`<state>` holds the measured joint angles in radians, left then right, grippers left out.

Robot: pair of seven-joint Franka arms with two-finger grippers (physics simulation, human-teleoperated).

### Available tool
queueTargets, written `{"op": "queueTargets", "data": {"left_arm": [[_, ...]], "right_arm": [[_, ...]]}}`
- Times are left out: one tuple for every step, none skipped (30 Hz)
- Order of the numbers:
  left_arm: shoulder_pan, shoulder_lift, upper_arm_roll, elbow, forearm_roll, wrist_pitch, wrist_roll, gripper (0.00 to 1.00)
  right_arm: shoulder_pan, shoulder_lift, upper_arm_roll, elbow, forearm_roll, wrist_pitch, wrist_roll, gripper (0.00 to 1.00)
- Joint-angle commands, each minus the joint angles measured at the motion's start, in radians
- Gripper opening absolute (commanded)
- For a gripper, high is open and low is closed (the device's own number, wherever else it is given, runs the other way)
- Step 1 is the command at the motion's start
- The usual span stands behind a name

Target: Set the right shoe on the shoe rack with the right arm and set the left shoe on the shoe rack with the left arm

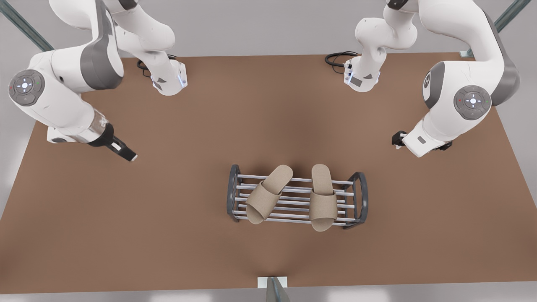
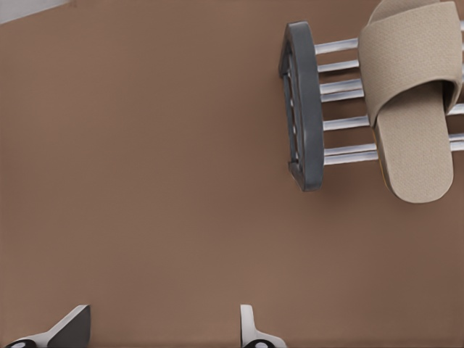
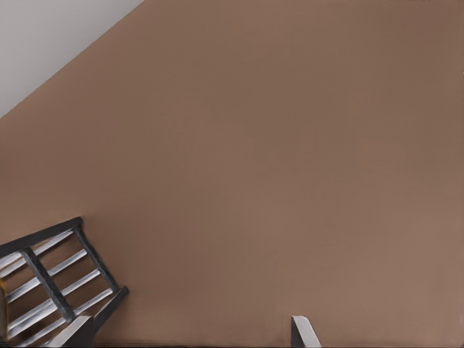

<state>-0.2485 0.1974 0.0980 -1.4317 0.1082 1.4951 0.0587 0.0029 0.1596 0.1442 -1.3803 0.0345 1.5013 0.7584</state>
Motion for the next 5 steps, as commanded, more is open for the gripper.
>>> {"op": "queueTargets", "data": {"left_arm": [[0.000,-0.001,0.000,0.000,0.001,0.001,0.061,1.00],[0.000,-0.001,0.000,0.000,0.001,0.001,0.061,1.00],[0.000,0.000,0.000,0.000,0.001,0.001,0.061,1.00],[0.000,-0.001,0.000,0.000,0.001,-0.001,0.061,1.00],[0.000,-0.001,0.000,0.000,0.001,-0.001,0.061,1.00]], "right_arm": [[0.011,0.001,0.002,0.020,-0.002,-0.101,-0.689,1.00],[0.009,0.001,0.001,0.021,-0.004,-0.102,-0.691,1.00],[0.009,0.001,0.000,0.021,-0.004,-0.104,-0.691,1.00],[0.016,0.001,0.002,0.020,-0.013,-0.104,-0.692,1.00],[0.019,0.003,0.002,0.017,-0.013,-0.108,-0.692,1.00]]}}
